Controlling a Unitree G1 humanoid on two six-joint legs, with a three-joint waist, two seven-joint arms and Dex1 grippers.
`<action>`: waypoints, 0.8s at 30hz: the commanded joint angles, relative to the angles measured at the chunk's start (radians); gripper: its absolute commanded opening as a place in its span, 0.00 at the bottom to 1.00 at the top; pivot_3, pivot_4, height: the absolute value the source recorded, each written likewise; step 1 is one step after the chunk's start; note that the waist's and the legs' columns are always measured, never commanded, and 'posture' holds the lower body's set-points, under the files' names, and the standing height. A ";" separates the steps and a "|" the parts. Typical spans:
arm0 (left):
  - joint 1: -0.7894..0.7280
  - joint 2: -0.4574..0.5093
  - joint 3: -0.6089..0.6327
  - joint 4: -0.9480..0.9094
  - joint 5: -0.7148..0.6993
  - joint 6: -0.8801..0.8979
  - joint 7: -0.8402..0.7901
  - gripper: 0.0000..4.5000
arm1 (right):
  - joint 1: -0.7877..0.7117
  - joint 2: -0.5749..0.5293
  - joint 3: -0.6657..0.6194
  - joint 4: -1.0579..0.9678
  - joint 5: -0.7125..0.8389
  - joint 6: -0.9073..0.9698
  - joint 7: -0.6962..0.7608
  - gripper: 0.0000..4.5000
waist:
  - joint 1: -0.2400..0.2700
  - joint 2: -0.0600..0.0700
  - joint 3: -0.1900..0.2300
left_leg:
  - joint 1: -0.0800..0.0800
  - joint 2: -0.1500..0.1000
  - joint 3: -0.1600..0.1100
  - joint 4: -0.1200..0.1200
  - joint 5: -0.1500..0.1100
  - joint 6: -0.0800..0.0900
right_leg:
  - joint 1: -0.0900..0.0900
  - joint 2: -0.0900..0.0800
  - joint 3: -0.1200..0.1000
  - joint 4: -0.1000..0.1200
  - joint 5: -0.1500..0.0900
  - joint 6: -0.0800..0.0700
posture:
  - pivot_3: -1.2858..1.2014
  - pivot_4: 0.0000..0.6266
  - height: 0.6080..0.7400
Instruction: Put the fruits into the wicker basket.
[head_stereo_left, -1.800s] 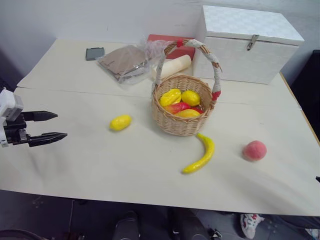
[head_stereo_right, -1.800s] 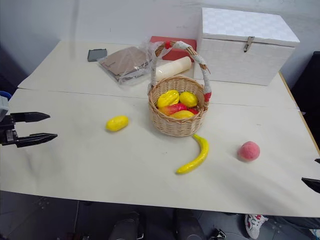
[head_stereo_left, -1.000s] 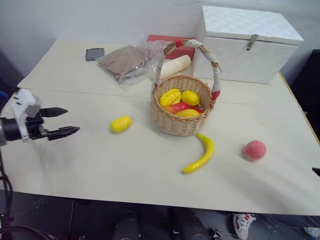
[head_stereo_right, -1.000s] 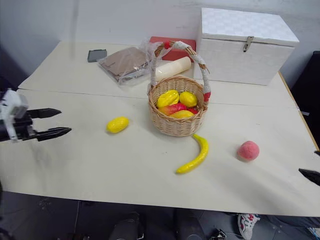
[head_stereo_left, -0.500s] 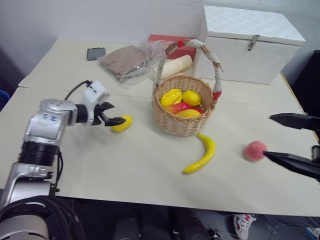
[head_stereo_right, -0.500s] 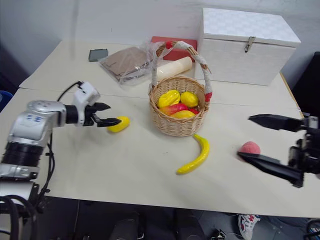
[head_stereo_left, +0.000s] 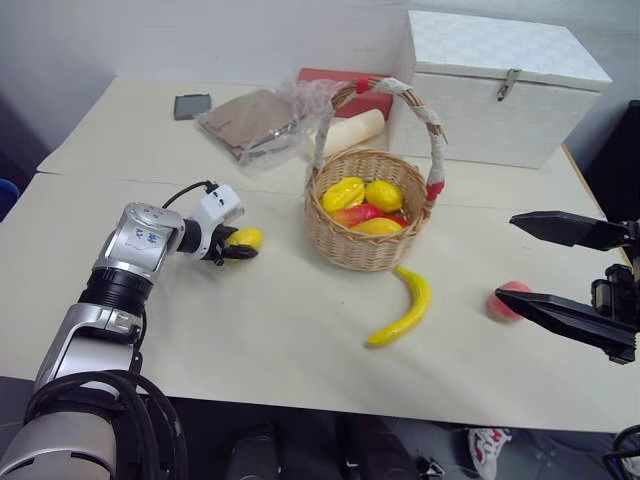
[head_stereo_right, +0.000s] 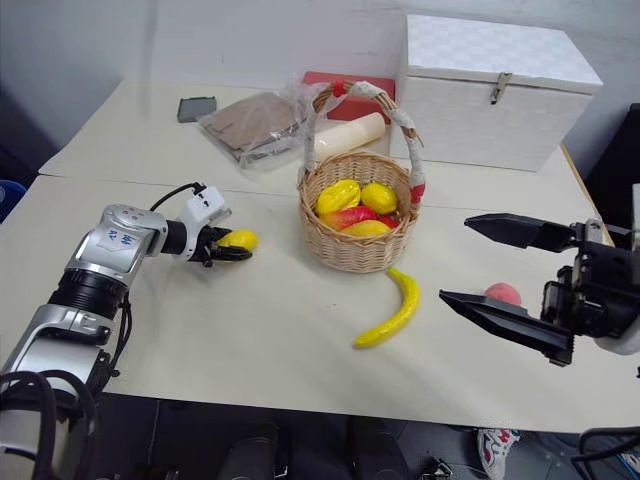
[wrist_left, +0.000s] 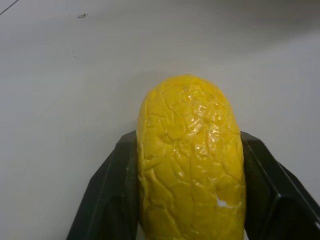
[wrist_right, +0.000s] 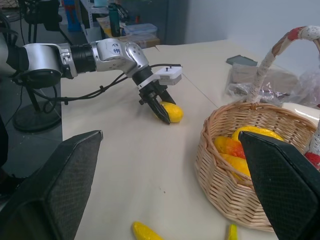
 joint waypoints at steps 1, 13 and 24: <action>0.020 0.023 0.017 -0.083 0.002 -0.020 -0.038 0.44 | -0.001 -0.008 0.000 -0.022 -0.004 -0.016 -0.007 1.00 | -0.001 0.000 0.000 | 0.000 0.000 0.000 0.000 0.000 0.000 | 0.000 0.000 0.000 0.000 0.000 0.000 | 0.52 0.24 1.00; -0.220 -0.115 0.043 -0.396 -0.132 0.240 -0.036 0.44 | 0.087 0.059 -0.002 -0.012 -0.143 -0.070 0.040 1.00 | 0.024 0.001 -0.001 | -0.004 -0.001 -0.002 0.008 -0.002 0.003 | 0.001 0.000 -0.001 0.000 0.001 0.004 | 0.52 0.24 1.00; -0.483 -0.410 -0.049 0.231 0.036 -0.185 0.052 0.79 | 0.092 0.096 0.066 -0.080 -0.177 -0.090 -0.082 1.00 | 0.000 0.001 0.000 | -0.002 -0.003 0.001 0.006 -0.003 0.005 | -0.001 0.004 0.010 -0.001 0.001 0.006 | 0.52 0.24 1.00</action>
